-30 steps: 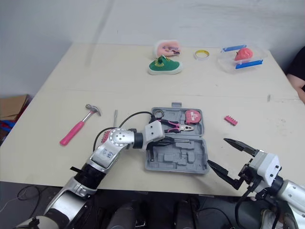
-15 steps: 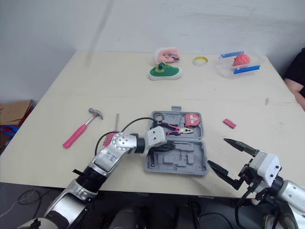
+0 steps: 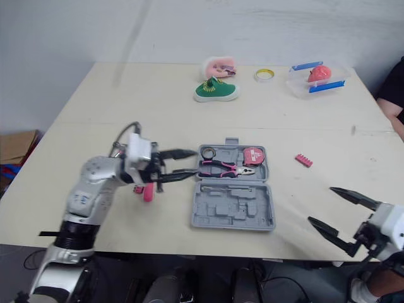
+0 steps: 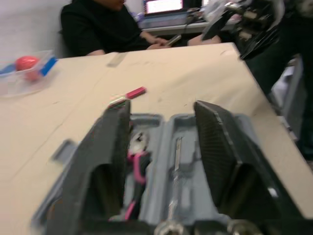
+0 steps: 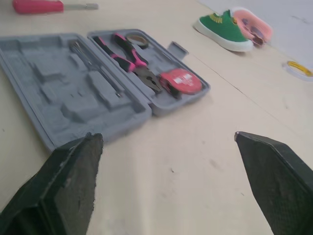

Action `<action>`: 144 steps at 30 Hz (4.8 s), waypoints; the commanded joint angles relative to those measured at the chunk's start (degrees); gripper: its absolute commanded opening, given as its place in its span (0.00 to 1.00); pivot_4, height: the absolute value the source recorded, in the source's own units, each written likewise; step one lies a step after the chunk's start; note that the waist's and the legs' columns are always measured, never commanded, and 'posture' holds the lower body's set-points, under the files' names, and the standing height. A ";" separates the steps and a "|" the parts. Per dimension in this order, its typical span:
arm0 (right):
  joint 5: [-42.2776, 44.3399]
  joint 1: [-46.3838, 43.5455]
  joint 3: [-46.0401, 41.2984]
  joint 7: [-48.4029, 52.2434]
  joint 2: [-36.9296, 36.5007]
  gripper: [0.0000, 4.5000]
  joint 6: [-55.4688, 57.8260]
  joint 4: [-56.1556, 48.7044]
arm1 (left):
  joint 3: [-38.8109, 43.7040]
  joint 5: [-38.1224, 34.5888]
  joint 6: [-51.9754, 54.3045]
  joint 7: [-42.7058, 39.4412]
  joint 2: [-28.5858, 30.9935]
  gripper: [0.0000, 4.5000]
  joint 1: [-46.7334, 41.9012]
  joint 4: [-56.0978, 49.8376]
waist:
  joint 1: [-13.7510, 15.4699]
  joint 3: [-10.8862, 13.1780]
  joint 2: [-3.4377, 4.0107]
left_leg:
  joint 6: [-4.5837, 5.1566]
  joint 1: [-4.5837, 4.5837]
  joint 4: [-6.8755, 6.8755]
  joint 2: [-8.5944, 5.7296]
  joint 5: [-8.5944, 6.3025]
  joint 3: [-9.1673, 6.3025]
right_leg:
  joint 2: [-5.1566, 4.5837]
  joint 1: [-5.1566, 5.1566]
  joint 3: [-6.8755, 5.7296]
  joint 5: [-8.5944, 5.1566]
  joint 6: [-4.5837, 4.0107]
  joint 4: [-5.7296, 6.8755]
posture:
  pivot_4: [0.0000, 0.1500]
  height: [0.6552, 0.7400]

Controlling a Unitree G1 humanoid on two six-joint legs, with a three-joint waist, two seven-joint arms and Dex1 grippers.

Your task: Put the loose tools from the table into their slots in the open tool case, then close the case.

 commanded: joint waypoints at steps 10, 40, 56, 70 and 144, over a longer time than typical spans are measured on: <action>-2.44 -5.25 -5.65 6.88 -3.04 1.00 -14.67 23.86 | 27.03 1.67 -8.34 3.08 19.06 0.99 17.39 14.02 | -1.21 0.24 -0.24 | -0.46 0.06 -0.73 0.01 0.08 -0.01 | 0.00 -0.12 -0.04 -0.05 -0.10 -0.48 | 1.00 1.00; 2.87 -13.12 -0.29 6.55 -3.62 1.00 -11.27 24.18 | 37.67 -1.78 3.53 8.83 25.30 0.99 29.26 21.77 | -3.26 0.39 -0.08 | -1.35 0.19 -1.78 0.04 0.42 0.37 | 0.02 -0.71 0.03 -0.22 -0.44 -0.39 | 1.00 1.00; 4.85 -17.55 18.04 2.09 6.21 1.00 -0.30 -7.14 | 14.66 6.17 16.72 12.67 23.36 0.99 10.90 24.13 | -1.57 0.42 -0.34 | -1.36 0.16 -1.57 0.04 0.78 0.57 | 0.04 -1.02 0.18 -0.26 -0.56 0.33 | 1.00 1.00; 4.35 -16.37 18.89 -0.06 6.24 1.00 3.33 -9.86 | 5.70 12.27 19.45 10.46 21.09 0.71 4.99 31.68 | -1.29 0.42 -0.55 | -1.18 0.19 -1.38 0.09 0.89 0.63 | 0.12 -1.03 0.24 -0.26 -0.56 0.57 | 1.00 1.00; 2.12 -0.27 6.35 -3.65 5.75 1.00 6.12 -14.10 | -39.21 23.65 33.41 1.64 -6.54 0.12 -21.47 0.92 | 0.15 0.70 -1.04 | -0.66 -0.16 -0.44 0.19 0.86 0.37 | 0.30 -0.86 0.15 -0.22 -0.51 0.65 | 1.00 1.00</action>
